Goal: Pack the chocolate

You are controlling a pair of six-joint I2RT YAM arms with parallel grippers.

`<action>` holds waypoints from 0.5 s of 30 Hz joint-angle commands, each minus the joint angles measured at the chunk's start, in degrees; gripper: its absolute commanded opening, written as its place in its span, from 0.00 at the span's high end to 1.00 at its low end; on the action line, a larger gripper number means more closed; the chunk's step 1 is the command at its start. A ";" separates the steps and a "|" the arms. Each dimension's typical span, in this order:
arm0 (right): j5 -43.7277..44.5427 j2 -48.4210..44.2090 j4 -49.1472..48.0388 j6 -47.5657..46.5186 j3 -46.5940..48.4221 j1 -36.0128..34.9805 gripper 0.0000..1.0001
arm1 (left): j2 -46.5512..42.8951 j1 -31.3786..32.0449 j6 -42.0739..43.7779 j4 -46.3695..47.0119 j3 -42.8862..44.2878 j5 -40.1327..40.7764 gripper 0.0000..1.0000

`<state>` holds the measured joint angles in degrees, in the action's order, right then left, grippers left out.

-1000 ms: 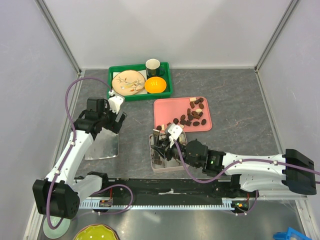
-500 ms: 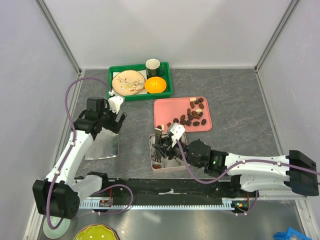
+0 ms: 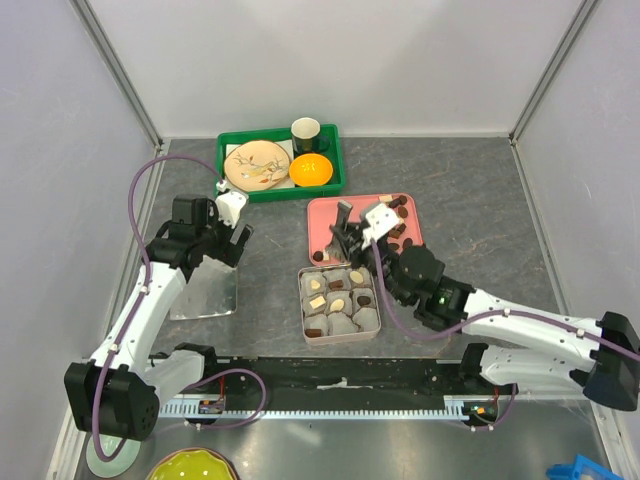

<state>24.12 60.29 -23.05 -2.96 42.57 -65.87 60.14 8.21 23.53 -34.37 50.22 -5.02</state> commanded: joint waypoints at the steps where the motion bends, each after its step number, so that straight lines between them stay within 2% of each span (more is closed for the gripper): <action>1: -1.53 3.07 -4.10 -2.84 4.54 9.25 0.89 | -1.34 -0.12 1.26 0.01 0.15 -0.43 0.01; 9: -3.82 15.89 -12.10 -0.91 8.31 24.79 0.91 | -1.69 -0.12 1.87 0.35 -0.38 -0.78 0.01; 15: -5.40 26.27 -14.91 2.08 12.01 31.49 0.96 | -1.60 -0.12 2.14 0.53 -0.65 -0.70 0.02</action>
<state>20.12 82.52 -32.10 -3.09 50.37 -37.19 59.61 8.21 23.59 -34.44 50.19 -5.04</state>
